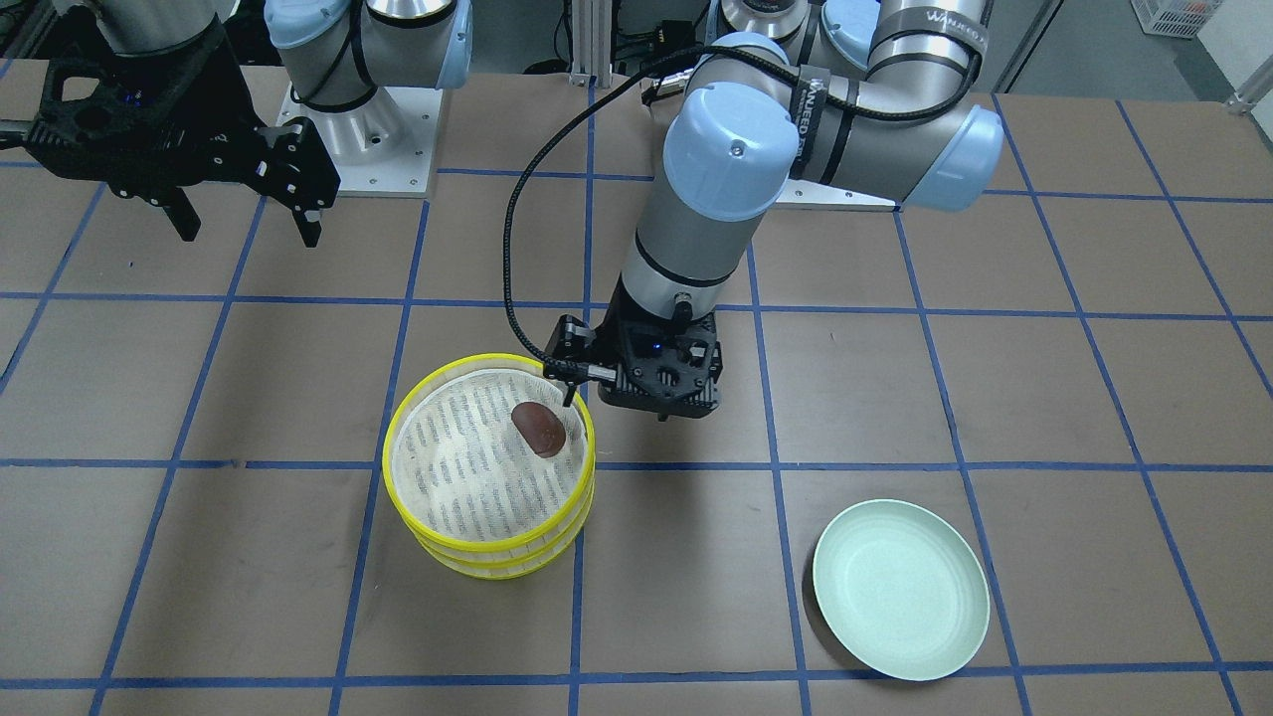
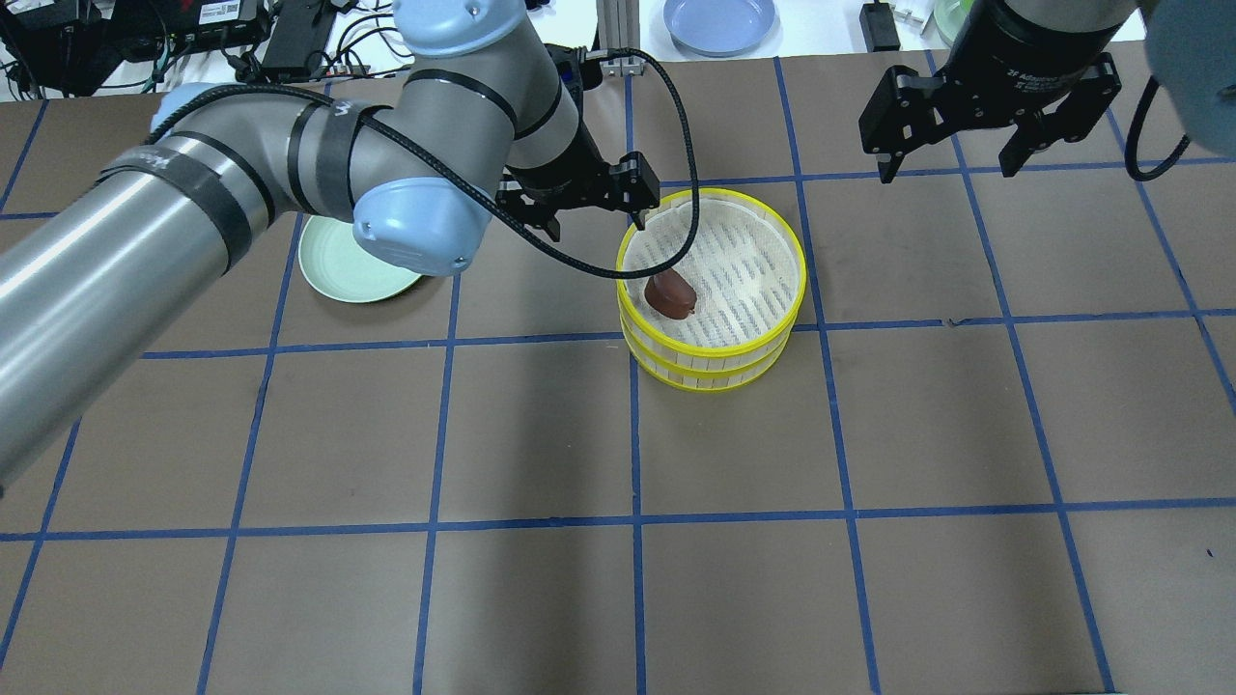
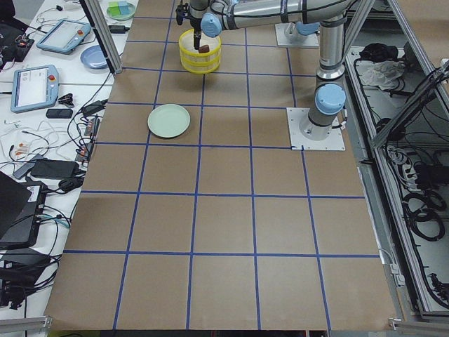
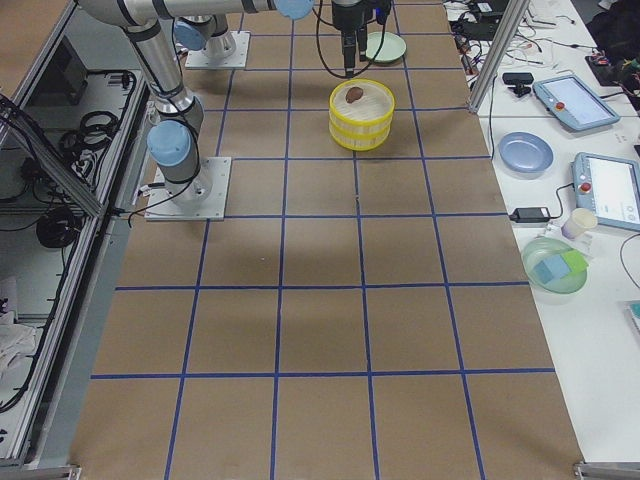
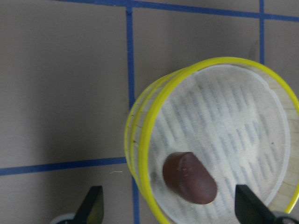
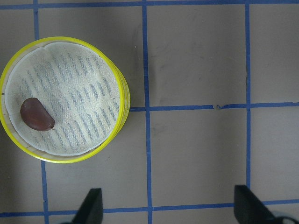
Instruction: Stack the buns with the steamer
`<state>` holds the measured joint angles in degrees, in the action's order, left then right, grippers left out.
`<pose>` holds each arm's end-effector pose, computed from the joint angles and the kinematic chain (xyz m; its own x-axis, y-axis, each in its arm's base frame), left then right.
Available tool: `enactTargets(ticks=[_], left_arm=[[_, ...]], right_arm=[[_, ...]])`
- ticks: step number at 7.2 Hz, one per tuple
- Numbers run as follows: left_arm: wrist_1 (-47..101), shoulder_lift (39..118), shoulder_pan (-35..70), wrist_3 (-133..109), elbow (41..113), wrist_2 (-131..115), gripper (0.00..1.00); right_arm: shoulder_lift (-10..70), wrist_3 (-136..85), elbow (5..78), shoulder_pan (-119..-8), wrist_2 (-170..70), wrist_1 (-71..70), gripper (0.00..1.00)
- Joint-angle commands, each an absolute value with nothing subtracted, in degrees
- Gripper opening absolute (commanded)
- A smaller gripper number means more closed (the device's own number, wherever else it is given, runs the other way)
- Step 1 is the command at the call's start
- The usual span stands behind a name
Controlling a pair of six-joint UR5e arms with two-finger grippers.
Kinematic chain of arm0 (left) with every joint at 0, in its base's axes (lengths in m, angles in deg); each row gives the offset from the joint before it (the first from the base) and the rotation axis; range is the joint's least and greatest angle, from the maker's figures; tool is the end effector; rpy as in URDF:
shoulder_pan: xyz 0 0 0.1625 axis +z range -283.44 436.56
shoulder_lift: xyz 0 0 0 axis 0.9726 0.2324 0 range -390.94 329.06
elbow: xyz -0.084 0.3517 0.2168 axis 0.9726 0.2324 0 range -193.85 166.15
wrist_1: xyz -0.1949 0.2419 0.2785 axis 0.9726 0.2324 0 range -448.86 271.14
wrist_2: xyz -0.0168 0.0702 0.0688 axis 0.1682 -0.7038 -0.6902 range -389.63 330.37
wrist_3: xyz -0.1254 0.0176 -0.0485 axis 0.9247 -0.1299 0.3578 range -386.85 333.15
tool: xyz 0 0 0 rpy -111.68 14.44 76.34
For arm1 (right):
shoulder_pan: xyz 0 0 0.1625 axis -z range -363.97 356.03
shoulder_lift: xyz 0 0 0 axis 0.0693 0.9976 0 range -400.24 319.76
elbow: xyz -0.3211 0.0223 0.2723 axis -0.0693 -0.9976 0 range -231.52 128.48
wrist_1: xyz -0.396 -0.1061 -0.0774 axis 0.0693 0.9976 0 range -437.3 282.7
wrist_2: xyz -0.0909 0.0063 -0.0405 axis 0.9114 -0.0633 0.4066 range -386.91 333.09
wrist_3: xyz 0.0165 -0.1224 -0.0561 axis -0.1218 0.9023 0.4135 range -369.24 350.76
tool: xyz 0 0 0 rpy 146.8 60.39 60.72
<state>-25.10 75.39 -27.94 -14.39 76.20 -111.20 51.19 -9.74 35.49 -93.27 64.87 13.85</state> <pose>-0.3033 -0.5610 0.3406 -0.9822 0.0598 0.1781 0.0356 0.9900 -0.1362 0.1230 -0.4977 0.4891 -0.9993 0.0240 0.0300 0.0210 0.9951 -0.0971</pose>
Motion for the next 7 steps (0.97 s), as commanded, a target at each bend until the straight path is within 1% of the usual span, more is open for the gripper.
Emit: enactTargets(ticks=[1, 4, 6, 7], left_arm=[[-18.8, 70.1, -21.4, -20.0, 75.8, -114.6, 1.00], [-10.0, 61.3, -13.8, -24.8, 75.6, -119.4, 1.00], [-3.8, 57.5, -9.3, -32.0, 75.5, -120.4, 1.00], [-1.7, 57.0, -8.6, -33.9, 76.1, -122.1, 1.00]], right_arm=[[51.3, -9.8, 35.5, -93.3, 64.8, 13.8, 1.00], [51.3, -9.8, 35.5, -93.3, 64.8, 13.7, 1.00], [51.4, -9.3, 35.5, -93.3, 65.0, 13.9, 1.00], [51.4, -9.4, 35.5, -93.3, 64.8, 13.9, 1.00]])
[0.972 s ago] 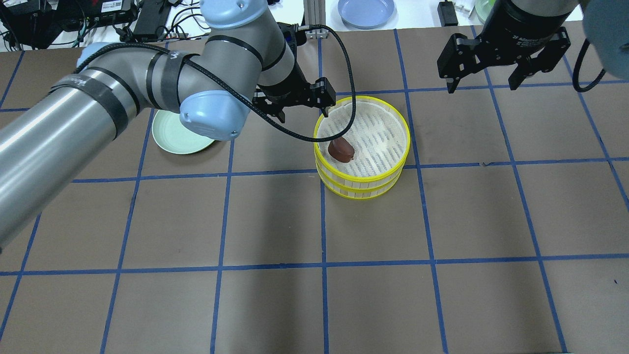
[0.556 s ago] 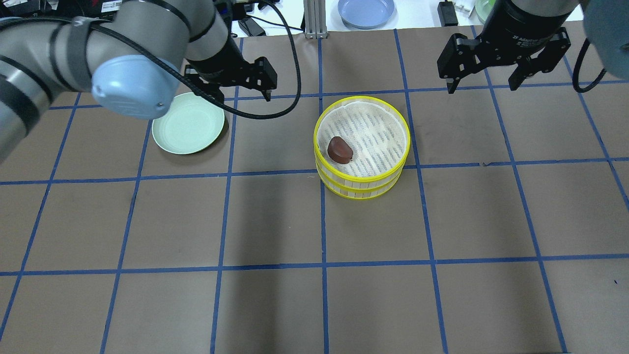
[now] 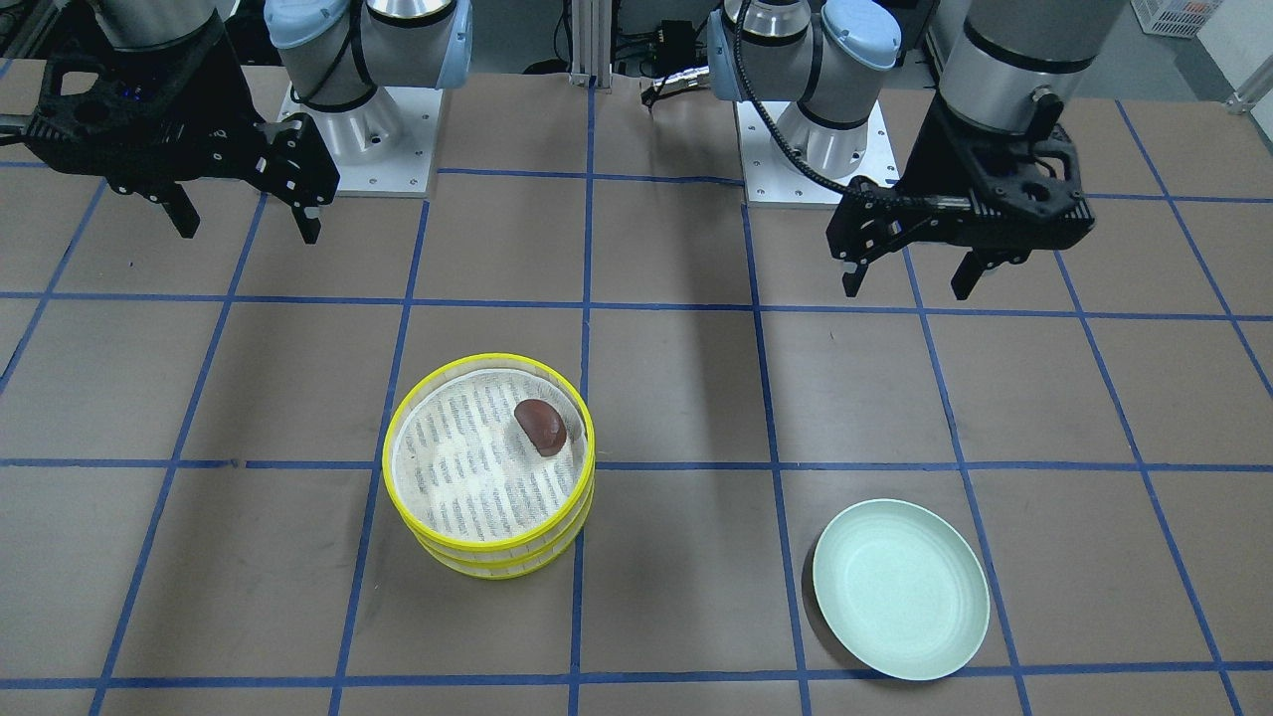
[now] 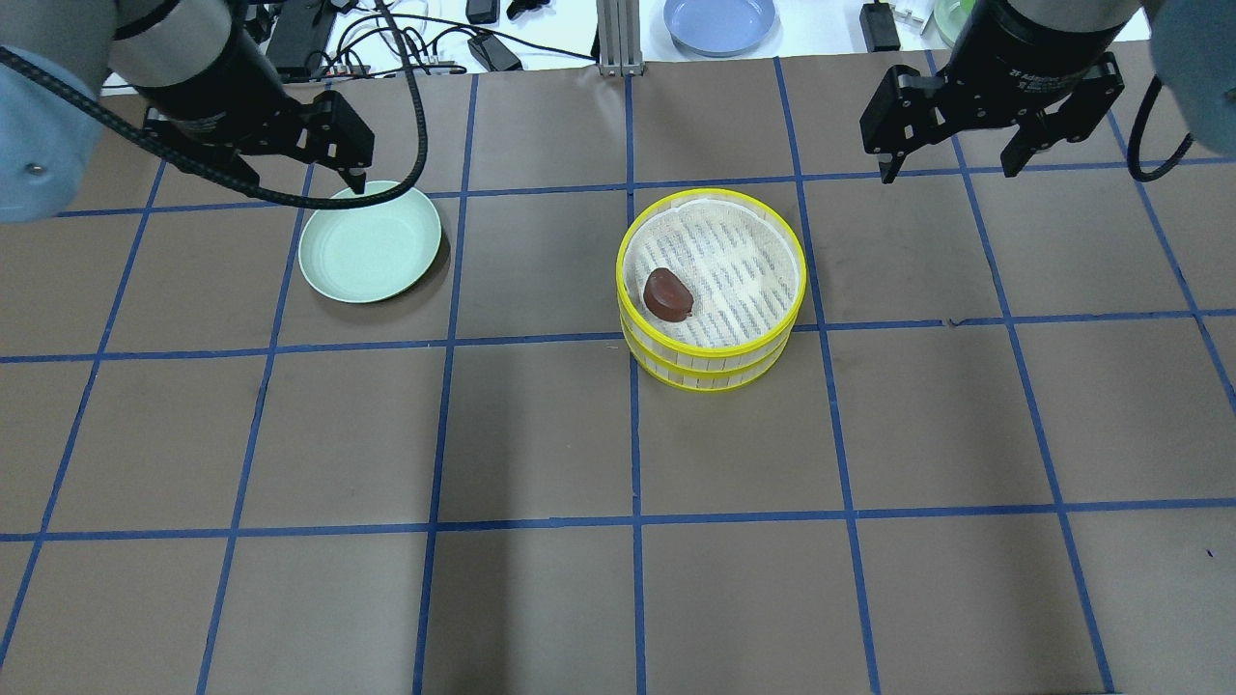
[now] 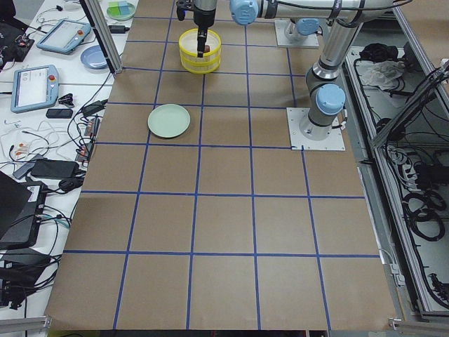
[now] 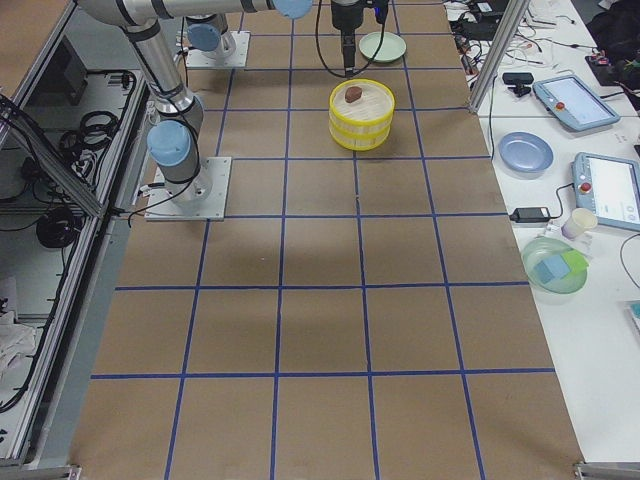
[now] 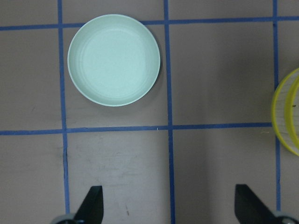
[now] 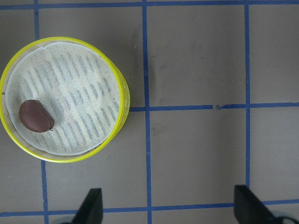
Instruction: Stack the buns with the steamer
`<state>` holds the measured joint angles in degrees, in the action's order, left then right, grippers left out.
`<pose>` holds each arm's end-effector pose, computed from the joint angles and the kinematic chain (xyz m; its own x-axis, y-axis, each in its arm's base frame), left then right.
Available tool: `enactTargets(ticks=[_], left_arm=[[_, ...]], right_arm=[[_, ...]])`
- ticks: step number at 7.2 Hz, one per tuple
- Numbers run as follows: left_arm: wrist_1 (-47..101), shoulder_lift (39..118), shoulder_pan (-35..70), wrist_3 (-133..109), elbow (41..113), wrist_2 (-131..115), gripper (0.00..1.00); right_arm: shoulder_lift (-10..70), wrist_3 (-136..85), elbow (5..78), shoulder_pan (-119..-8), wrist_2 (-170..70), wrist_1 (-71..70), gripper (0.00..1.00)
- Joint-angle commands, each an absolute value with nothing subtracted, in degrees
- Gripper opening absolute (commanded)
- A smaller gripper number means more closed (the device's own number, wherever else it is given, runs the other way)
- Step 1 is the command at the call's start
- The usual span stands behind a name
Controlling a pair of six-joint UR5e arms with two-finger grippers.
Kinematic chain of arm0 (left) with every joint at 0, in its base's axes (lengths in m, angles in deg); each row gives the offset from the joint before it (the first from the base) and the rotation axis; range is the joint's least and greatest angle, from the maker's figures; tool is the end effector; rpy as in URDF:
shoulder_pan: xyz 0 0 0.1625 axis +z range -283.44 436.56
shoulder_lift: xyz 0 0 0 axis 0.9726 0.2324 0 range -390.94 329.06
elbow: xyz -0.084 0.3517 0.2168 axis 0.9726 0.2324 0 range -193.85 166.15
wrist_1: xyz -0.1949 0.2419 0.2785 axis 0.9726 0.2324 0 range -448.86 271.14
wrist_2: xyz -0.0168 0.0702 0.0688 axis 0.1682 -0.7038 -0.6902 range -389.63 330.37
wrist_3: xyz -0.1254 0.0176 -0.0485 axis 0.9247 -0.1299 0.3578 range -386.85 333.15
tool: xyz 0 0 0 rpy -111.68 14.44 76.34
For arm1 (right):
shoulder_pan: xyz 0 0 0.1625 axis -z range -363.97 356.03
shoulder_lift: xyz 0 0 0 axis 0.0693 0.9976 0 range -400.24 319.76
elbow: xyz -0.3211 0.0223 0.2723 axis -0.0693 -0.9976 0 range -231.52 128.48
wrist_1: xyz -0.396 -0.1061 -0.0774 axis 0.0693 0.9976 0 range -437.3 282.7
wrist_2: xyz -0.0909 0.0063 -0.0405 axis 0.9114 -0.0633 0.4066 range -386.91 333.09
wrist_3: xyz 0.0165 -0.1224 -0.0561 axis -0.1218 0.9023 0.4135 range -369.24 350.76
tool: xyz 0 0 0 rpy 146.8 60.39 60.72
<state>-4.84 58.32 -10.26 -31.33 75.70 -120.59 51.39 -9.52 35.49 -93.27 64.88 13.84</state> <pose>-0.1028 -0.5122 0.4703 -0.9995 0.0200 -0.0262 0.0231 0.9921 -0.1233 0.1230 -0.4965 0.4908 -0.9993 0.0203 0.0305 0.0171 0.9948 -0.1003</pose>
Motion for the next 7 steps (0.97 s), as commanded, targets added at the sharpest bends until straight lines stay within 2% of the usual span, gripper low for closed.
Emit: enactTargets(ticks=[1, 7], left_arm=[[-1.2, 57.0, -8.6, -33.9, 76.5, -122.2, 1.00], [0.5, 57.0, -8.2, -34.0, 76.9, -122.1, 1.00]], right_arm=[[51.6, -9.3, 35.5, -93.3, 64.9, 13.9, 1.00], [51.7, -9.3, 35.5, -93.3, 64.8, 13.9, 1.00]])
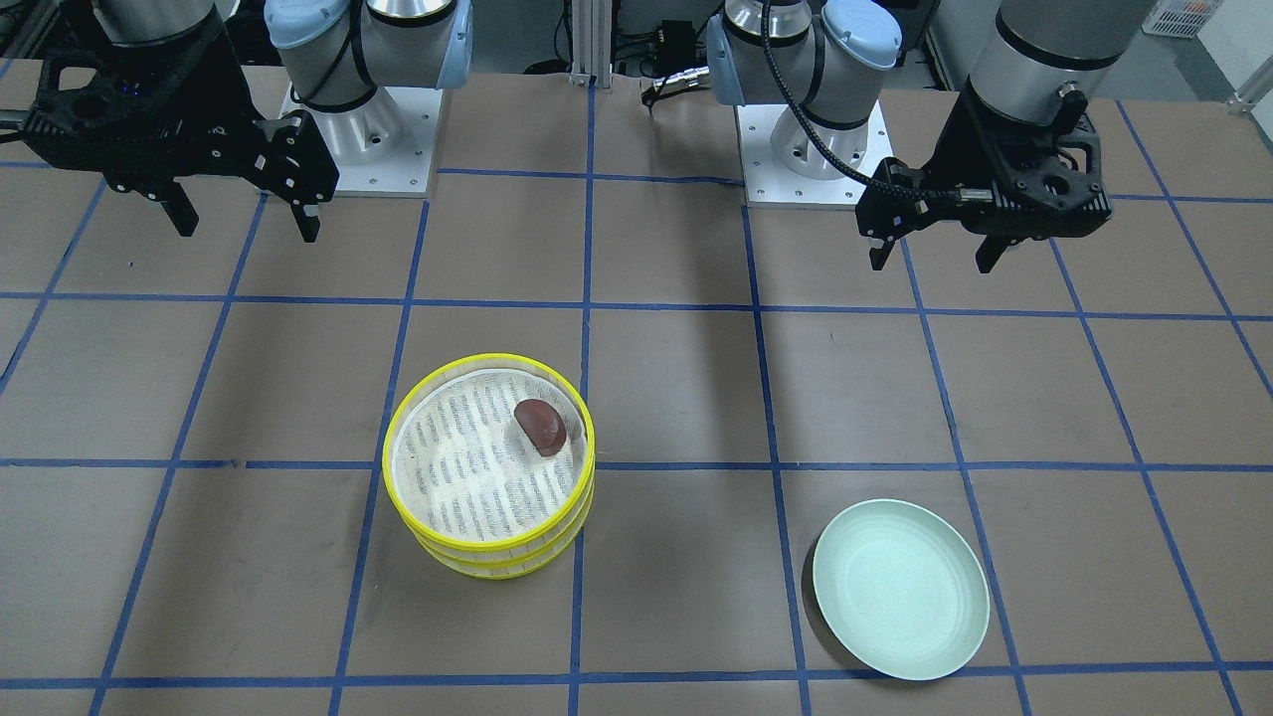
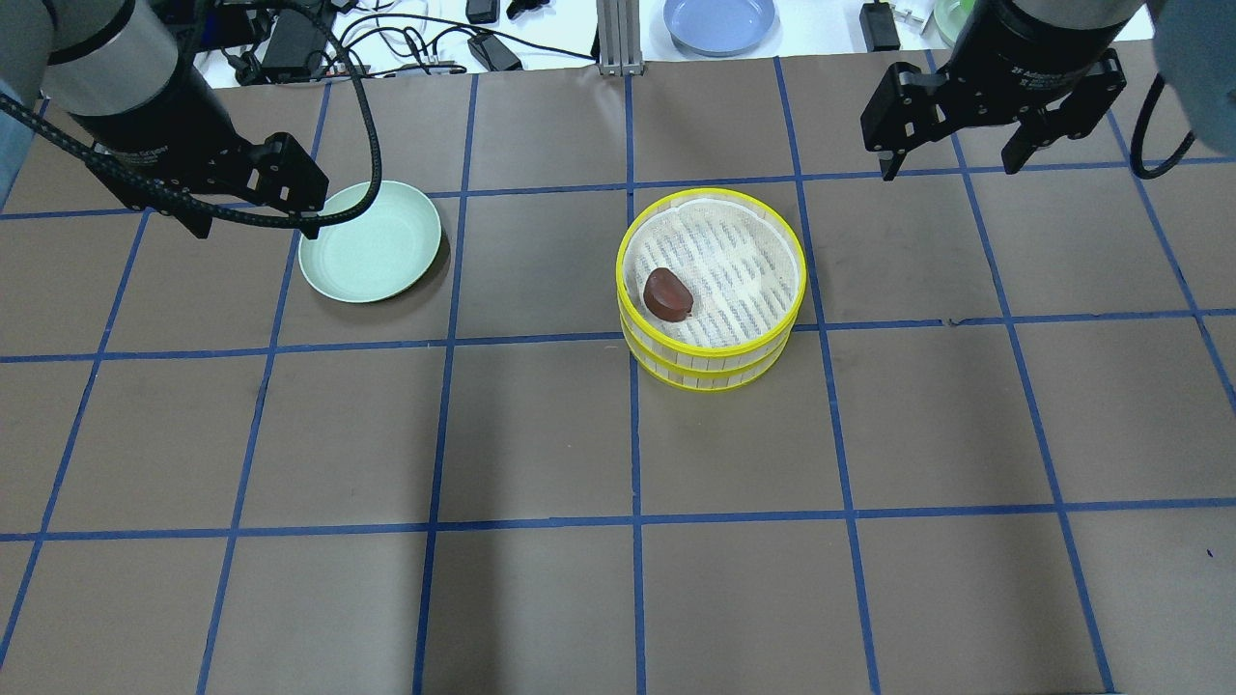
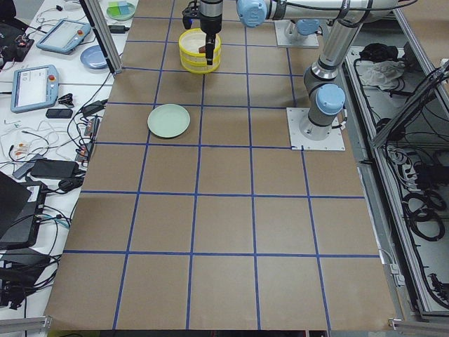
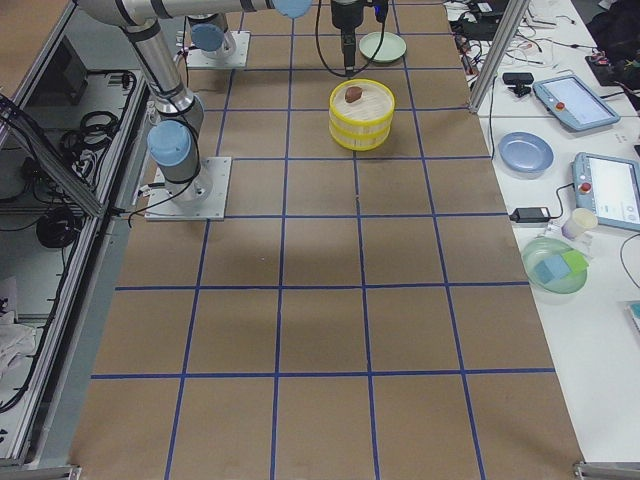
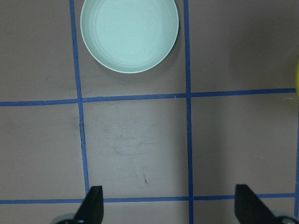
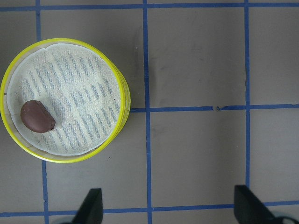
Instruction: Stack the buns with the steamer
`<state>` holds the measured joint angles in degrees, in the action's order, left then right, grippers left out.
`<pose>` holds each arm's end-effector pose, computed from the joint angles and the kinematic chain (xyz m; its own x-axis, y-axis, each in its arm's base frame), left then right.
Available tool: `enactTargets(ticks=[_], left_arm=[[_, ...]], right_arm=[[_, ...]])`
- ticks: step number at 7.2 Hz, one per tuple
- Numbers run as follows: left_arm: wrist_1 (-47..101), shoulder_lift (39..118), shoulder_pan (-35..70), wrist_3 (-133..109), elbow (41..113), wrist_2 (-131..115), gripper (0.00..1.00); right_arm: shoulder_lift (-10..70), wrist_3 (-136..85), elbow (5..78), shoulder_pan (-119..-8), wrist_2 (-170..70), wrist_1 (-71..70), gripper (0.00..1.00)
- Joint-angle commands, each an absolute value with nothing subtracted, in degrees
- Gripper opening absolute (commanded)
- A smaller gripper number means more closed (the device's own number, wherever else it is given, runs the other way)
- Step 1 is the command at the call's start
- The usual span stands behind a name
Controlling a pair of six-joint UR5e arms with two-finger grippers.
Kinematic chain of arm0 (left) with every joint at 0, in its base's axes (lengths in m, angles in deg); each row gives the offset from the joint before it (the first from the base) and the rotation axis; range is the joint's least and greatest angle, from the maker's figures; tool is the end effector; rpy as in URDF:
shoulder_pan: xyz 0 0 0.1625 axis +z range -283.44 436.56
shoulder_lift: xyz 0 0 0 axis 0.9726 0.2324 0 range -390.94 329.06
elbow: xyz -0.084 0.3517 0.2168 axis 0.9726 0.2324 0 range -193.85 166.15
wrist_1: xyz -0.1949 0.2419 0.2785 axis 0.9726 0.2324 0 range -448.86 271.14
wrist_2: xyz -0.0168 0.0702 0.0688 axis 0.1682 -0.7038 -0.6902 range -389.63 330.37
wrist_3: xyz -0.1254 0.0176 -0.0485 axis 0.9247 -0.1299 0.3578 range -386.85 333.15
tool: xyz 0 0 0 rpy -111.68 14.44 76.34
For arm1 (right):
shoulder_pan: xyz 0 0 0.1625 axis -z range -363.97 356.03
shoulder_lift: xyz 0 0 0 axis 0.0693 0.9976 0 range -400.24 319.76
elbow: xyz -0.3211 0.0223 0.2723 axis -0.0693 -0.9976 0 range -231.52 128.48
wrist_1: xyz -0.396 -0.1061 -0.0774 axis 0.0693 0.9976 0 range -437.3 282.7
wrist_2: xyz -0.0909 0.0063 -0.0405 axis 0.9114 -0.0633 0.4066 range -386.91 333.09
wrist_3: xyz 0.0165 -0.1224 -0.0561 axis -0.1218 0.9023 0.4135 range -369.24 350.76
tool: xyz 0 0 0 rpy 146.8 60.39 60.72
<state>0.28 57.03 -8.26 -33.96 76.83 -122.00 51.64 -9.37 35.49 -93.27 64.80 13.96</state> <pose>-0.0834 -0.4948 0.4617 -0.9984 0.0321 -0.0457 0.0336 0.9989 -0.0333 0.1232 -0.4953 0.4932 -0.9994 0.0177 0.0294 0.0145 0.9942 -0.1066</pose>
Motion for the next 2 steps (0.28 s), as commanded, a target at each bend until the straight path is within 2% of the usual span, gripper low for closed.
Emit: enactTargets(ticks=[1, 2], left_arm=[[0.4, 57.0, -8.2, -34.0, 76.9, -122.2, 1.00], [0.5, 57.0, -8.2, -34.0, 76.9, -122.2, 1.00]], right_arm=[[51.7, -9.3, 35.5, -93.3, 64.9, 14.0, 1.00], [51.7, -9.3, 35.5, -93.3, 64.9, 14.0, 1.00]])
